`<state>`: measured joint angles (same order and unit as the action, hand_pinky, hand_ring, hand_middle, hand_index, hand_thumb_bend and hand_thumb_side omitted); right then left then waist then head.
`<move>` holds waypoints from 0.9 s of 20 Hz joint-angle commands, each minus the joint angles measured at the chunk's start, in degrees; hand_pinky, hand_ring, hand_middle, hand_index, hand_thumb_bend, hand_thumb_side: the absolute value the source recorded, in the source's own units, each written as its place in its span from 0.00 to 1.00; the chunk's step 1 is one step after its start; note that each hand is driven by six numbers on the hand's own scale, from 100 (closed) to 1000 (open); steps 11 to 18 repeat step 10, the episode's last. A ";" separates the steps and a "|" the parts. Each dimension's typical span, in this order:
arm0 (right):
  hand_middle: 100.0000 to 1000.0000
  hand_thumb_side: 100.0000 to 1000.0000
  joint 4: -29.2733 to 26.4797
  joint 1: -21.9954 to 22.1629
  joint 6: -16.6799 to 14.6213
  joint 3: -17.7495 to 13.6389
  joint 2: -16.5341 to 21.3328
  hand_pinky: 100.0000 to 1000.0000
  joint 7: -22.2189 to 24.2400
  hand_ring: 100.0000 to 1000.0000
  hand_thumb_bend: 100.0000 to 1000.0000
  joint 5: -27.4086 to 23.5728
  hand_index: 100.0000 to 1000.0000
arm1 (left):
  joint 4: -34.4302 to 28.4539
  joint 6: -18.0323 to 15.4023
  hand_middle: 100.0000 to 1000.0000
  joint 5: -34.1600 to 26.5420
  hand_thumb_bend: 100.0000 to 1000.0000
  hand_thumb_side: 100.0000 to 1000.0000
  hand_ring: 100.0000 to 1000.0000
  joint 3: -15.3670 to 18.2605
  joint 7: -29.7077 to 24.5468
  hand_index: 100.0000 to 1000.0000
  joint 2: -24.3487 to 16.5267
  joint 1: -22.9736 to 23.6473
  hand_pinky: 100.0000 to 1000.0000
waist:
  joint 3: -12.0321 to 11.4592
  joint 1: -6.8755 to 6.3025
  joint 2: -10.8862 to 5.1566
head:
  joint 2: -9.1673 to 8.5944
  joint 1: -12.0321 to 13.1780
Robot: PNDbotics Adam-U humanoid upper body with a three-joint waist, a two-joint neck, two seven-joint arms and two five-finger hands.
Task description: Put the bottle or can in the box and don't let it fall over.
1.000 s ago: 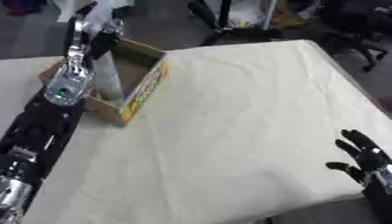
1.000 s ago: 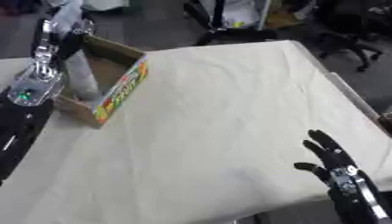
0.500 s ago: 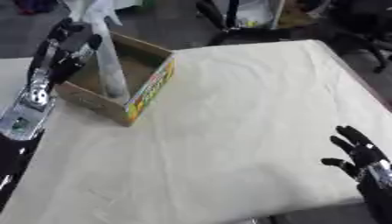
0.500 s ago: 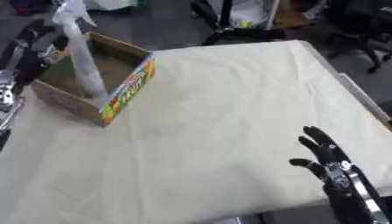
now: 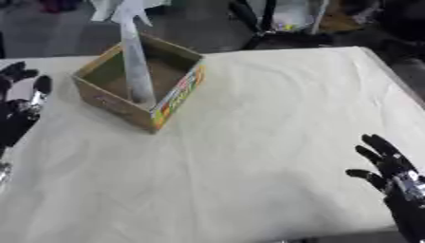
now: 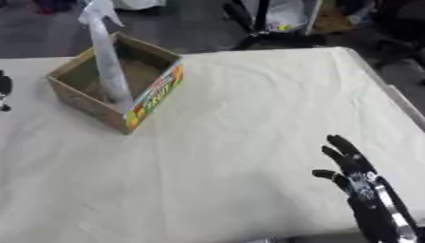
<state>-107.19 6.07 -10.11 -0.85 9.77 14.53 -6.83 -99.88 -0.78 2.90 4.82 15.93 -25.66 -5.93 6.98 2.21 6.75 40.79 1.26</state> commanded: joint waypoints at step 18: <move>1.00 0.81 0.34 0.50 0.21 -0.45 0.53 0.71 -0.35 1.00 0.00 -0.56 1.00 | 0.31 -2.33 0.92 0.60 0.24 0.71 1.00 3.88 0.16 0.76 13.62 2.05 0.47 | -1.68 0.01 -2.09 | 1.36 0.62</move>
